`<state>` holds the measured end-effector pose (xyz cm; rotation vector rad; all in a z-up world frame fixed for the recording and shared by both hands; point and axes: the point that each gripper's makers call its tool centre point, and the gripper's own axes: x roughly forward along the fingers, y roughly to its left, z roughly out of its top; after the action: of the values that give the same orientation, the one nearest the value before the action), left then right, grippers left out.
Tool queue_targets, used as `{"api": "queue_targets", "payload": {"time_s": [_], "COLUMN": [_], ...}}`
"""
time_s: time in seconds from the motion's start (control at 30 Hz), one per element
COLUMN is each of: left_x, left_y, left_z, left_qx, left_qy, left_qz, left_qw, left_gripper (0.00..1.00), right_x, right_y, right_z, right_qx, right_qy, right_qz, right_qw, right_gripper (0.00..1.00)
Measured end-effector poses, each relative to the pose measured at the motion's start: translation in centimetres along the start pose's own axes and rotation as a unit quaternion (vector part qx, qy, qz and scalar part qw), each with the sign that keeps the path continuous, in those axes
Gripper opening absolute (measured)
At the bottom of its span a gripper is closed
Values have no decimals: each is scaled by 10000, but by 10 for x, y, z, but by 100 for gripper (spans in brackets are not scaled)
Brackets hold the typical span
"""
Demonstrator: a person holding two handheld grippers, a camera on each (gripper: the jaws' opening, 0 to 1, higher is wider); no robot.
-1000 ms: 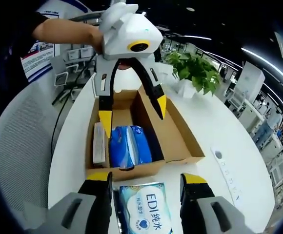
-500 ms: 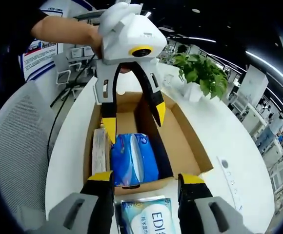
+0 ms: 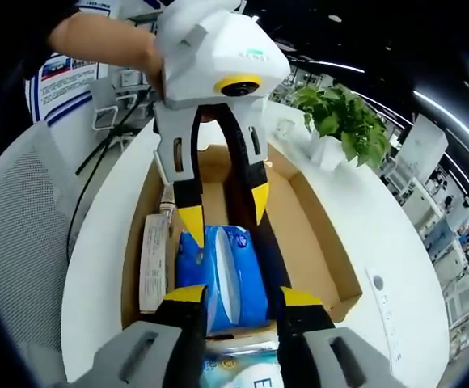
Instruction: Operate the shoe box by opening the lid, removing the specified soft item, and placing it in the target area until the item is outside and the box remains undamaged.
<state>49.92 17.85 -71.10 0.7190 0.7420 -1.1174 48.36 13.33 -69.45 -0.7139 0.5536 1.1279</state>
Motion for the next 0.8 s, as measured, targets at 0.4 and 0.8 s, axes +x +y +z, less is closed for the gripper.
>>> {"api": "queue_targets", "payload": {"time_s": [0.4, 0.8], "left_x": [13, 21], "left_y": [5, 14], "left_z": [-12, -15], "left_qx": [-192, -168], "left_qy": [64, 87], "left_qz": [80, 266], "left_qw": [9998, 9995], "left_gripper": [24, 14], "right_x": [26, 38], "right_y": [-3, -5], "right_z": [-5, -15], "right_qx": [-367, -621], "right_qy": [416, 812], "right_qz": [-219, -296], "right_qw": [9982, 9943], "right_gripper": [16, 8]}}
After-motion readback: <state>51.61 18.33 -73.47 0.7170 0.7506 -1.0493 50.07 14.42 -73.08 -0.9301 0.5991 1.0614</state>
